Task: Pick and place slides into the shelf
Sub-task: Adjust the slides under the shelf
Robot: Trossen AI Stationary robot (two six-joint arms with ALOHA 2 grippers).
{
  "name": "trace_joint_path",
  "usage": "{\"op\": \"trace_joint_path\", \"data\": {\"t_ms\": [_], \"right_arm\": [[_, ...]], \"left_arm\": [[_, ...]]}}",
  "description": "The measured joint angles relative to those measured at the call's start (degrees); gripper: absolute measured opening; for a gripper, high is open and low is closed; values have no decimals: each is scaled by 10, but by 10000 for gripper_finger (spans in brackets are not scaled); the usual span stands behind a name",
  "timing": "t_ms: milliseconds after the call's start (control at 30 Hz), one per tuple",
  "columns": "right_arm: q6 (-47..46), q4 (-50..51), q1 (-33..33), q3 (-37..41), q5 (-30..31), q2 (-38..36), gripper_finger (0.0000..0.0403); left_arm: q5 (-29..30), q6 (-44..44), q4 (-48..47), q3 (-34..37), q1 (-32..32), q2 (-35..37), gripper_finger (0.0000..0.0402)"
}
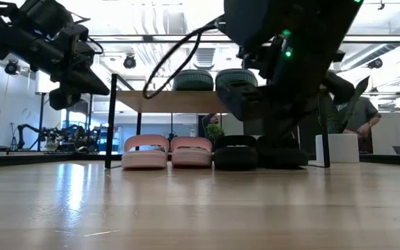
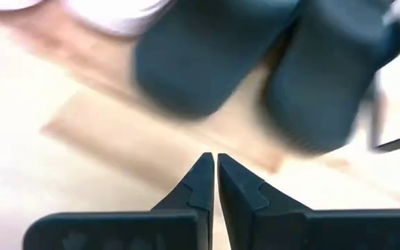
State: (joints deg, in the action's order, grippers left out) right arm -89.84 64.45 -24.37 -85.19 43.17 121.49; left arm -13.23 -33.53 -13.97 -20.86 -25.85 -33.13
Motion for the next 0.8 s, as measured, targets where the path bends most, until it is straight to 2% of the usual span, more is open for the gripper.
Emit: {"op": "trace_joint_path", "data": {"t_ms": [233,667,800], "right_arm": [[83,-117,4,15,-12,11,12],[226,-231,59,15,-11,22,12],[250,-237,71,16,-11,23,12]], "left_arm": [[0,40,0,3,0,5,0],[0,74,-3,6,0,6,0],[1,75,-2,6,0,6,0]]}}
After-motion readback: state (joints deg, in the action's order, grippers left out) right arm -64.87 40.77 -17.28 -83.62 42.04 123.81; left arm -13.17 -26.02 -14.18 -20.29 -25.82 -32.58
